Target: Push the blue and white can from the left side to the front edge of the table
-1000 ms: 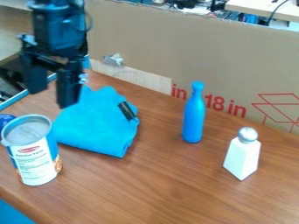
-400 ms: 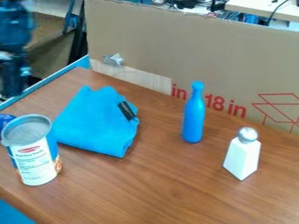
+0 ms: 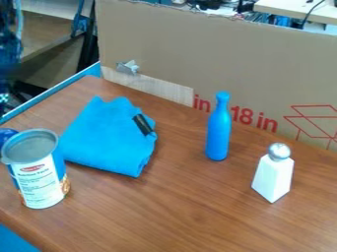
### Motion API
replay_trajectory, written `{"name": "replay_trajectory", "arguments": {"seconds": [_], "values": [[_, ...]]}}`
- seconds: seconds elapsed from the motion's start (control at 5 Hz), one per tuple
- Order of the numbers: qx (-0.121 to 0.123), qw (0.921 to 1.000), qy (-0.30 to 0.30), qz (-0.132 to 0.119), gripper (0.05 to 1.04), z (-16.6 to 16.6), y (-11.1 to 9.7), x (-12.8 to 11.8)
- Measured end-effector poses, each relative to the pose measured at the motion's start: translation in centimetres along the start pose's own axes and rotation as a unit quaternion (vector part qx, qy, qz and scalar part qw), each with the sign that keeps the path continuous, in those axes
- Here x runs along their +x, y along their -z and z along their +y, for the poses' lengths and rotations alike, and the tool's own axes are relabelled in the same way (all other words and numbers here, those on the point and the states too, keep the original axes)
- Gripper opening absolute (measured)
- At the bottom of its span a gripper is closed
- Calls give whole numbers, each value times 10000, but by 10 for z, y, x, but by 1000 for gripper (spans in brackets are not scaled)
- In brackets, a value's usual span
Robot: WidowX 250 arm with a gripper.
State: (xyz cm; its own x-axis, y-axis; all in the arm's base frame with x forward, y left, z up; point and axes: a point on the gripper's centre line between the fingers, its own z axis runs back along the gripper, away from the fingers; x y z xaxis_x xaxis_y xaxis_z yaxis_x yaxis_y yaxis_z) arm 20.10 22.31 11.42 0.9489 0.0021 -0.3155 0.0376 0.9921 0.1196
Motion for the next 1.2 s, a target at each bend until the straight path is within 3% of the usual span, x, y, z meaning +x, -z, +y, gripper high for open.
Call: {"name": "replay_trajectory", "arguments": {"seconds": [0.2,0.4,0.6,0.8,1.2], "values": [[94,9996,85,-245,1001,1,12,7],[151,9994,217,-243,1001,-14,27,13],[271,9973,638,-234,998,-52,29,22],[397,9937,983,-376,997,-93,23,33],[-102,9851,1670,-405,997,-192,18,36]]}}
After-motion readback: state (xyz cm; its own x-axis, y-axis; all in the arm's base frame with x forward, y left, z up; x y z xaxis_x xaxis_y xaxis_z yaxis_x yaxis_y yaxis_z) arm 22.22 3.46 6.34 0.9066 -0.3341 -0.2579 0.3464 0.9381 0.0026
